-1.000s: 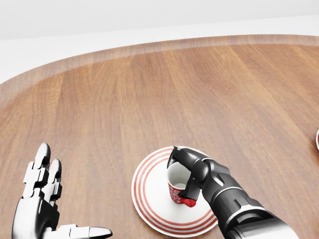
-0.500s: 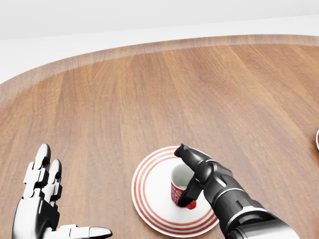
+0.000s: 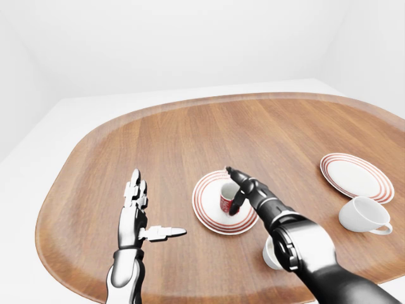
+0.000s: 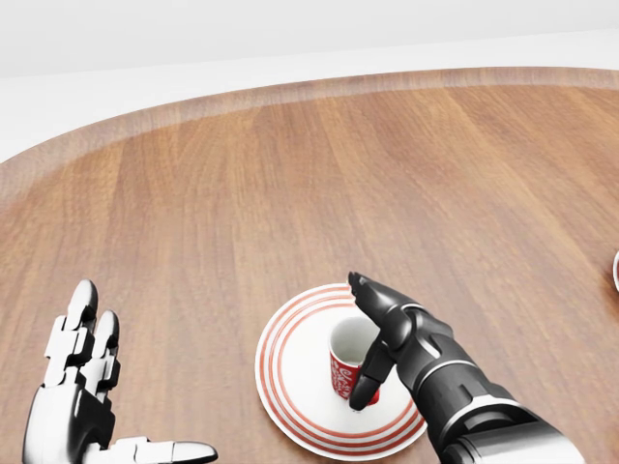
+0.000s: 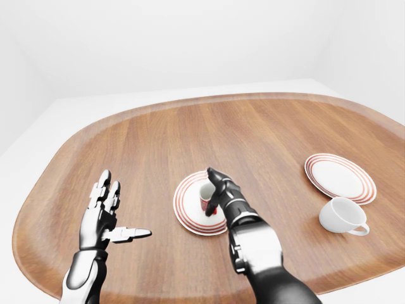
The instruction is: Put the red mug on the left plate.
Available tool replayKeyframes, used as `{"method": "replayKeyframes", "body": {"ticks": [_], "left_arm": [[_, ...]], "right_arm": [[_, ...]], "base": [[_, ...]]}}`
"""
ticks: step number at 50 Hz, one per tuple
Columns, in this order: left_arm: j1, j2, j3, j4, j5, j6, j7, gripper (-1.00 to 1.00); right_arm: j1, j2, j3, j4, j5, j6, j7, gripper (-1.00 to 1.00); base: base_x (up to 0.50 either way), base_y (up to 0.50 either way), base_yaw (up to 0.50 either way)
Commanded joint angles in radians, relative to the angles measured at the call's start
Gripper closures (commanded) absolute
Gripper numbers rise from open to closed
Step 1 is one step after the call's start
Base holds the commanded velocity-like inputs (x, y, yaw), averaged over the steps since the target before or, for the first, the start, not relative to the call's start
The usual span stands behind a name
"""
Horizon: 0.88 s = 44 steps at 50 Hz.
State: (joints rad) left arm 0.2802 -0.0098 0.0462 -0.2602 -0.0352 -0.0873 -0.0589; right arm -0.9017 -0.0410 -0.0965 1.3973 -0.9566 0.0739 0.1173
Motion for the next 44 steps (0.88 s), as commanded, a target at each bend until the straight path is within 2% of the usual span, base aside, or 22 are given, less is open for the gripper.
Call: {"method": "replayKeyframes", "body": {"ticks": [1, 3, 7, 11, 16, 19, 21, 27, 29, 32, 35, 44], "left_arm": [[0.006, -0.001, 0.004, -0.004, -0.004, 0.0, -0.003, -1.0], [0.009, -0.002, 0.003, -0.007, -0.003, 0.0, -0.004, -1.0], [0.01, -0.002, 0.001, -0.008, 0.0, 0.0, -0.003, -1.0], [0.016, -0.002, -0.001, -0.013, 0.002, 0.0, -0.003, -1.0], [0.016, -0.003, -0.005, -0.014, 0.005, 0.0, -0.001, -1.0], [0.017, -0.002, -0.005, -0.015, 0.005, 0.0, 0.001, -1.0], [0.017, -0.002, -0.005, -0.015, 0.005, 0.0, 0.001, -1.0], [0.017, -0.002, -0.008, -0.014, 0.008, 0.0, 0.005, -1.0], [0.017, -0.003, -0.011, -0.013, 0.01, 0.0, 0.006, -1.0], [0.017, -0.003, -0.016, -0.013, 0.014, 0.0, 0.008, -1.0], [0.015, -0.002, -0.022, -0.012, 0.02, 0.0, 0.013, -1.0], [0.008, 0.001, -0.029, -0.006, 0.027, 0.0, 0.021, -1.0]], "right_arm": [[-0.089, -0.035, 0.027, -0.013, 0.007, -0.047, 0.055, -1.0], [-0.165, -0.067, 0.041, -0.031, 0.028, -0.081, 0.124, -1.0], [-0.254, -0.11, 0.071, -0.07, 0.073, -0.097, 0.193, -1.0], [-0.302, -0.158, 0.107, -0.16, 0.091, -0.065, 0.261, -1.0], [-0.257, -0.189, 0.12, -0.316, 0.103, -0.023, 0.323, -1.0], [-0.187, -0.208, 0.114, -0.441, 0.097, 0.013, 0.353, -1.0], [-0.15, -0.215, 0.11, -0.499, 0.091, 0.013, 0.366, -1.0], [0.067, -0.243, 0.082, -0.818, 0.056, 0.013, 0.445, -1.0], [0.168, -0.254, 0.059, -0.966, 0.048, 0.013, 0.494, -1.0], [0.235, -0.262, 0.033, -1.077, 0.047, 0.013, 0.523, -1.0], [0.365, -0.277, -0.013, -1.284, 0.056, 0.013, 0.572, -1.0], [0.509, -0.287, -0.066, -1.454, 0.073, 0.013, 0.575, -1.0]], "base": [[0.0, 0.0, 0.0], [0.0, 0.0, 0.0], [0.0, 0.0, 0.0], [0.0, 0.0, 0.0], [0.0, 0.0, 0.0], [0.0, 0.0, 0.0], [0.0, 0.0, 0.0], [0.0, 0.0, 0.0], [0.0, 0.0, 0.0], [0.0, 0.0, 0.0], [0.0, 0.0, 0.0], [0.0, 0.0, 0.0]]}}
